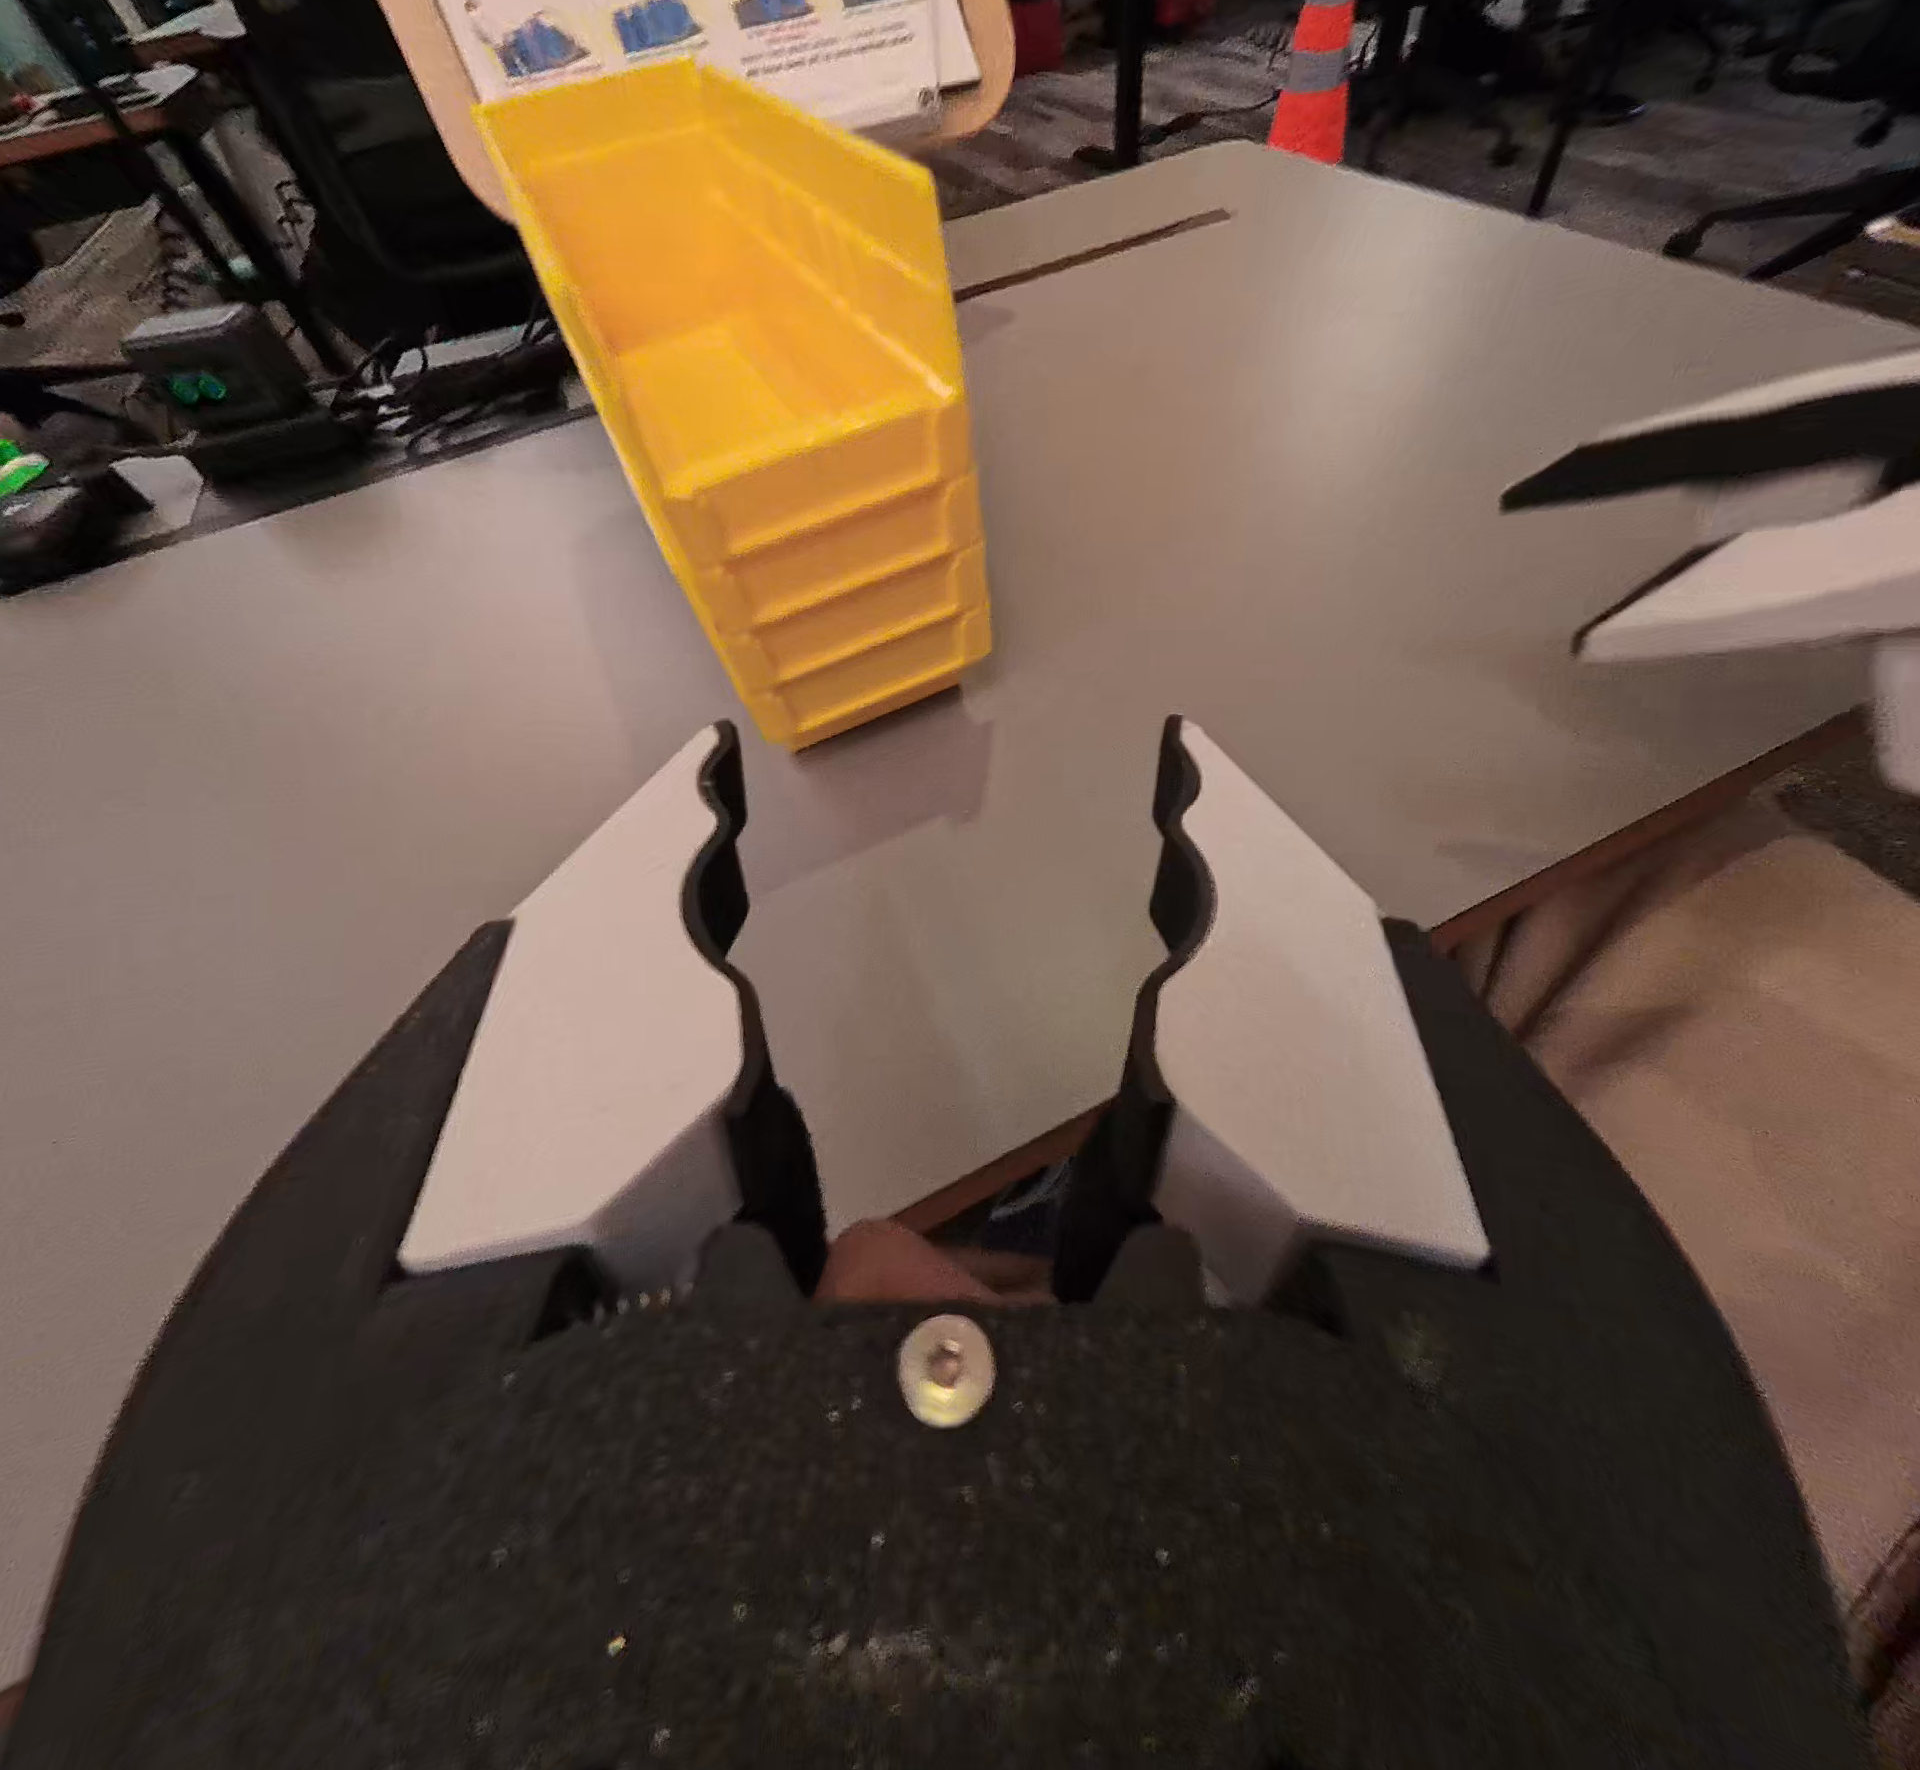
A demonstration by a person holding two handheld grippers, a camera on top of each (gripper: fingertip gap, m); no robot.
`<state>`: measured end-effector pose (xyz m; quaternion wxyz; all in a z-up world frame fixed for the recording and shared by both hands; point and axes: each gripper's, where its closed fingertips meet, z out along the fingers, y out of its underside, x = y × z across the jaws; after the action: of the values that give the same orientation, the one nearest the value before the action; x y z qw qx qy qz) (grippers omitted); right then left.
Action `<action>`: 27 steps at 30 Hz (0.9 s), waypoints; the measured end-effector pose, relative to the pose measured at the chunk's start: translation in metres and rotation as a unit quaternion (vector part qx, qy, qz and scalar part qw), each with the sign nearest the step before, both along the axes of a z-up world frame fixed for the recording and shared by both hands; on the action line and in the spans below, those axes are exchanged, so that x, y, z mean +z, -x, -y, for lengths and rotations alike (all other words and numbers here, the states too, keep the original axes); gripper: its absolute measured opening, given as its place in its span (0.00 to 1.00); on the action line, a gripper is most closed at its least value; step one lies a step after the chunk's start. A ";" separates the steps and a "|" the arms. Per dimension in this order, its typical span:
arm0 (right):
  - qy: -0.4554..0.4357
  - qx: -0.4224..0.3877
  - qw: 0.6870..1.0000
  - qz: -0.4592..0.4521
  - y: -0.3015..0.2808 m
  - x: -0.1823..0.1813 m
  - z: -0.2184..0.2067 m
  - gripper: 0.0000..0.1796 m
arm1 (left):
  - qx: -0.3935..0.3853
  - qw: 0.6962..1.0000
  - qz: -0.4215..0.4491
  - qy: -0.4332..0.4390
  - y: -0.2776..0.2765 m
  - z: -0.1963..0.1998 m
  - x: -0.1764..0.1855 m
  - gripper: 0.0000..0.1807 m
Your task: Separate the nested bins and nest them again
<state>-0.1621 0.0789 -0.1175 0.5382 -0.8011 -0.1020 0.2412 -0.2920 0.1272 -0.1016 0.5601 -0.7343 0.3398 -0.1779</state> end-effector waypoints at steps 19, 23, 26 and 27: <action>0.181 0.023 0.977 0.115 0.024 0.016 -0.083 0.69 | 0.000 0.989 -0.031 0.148 0.028 -0.016 -0.044 0.36; 0.176 -0.008 0.963 0.202 0.021 0.088 -0.196 0.70 | -0.029 0.988 -0.029 0.149 0.016 -0.005 -0.042 0.35; 0.278 -0.038 0.940 0.195 0.021 0.098 -0.268 0.72 | -0.042 0.988 -0.048 0.140 0.009 0.001 -0.045 0.35; 0.311 -0.057 0.930 0.189 0.017 0.097 -0.287 0.72 | -0.044 0.988 -0.055 0.139 0.008 0.002 -0.047 0.35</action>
<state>-0.1792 0.3656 -0.0204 0.2456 -0.9636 -0.0755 0.0737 -0.2999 0.1250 -0.1485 0.4247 -0.7978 0.3744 -0.2073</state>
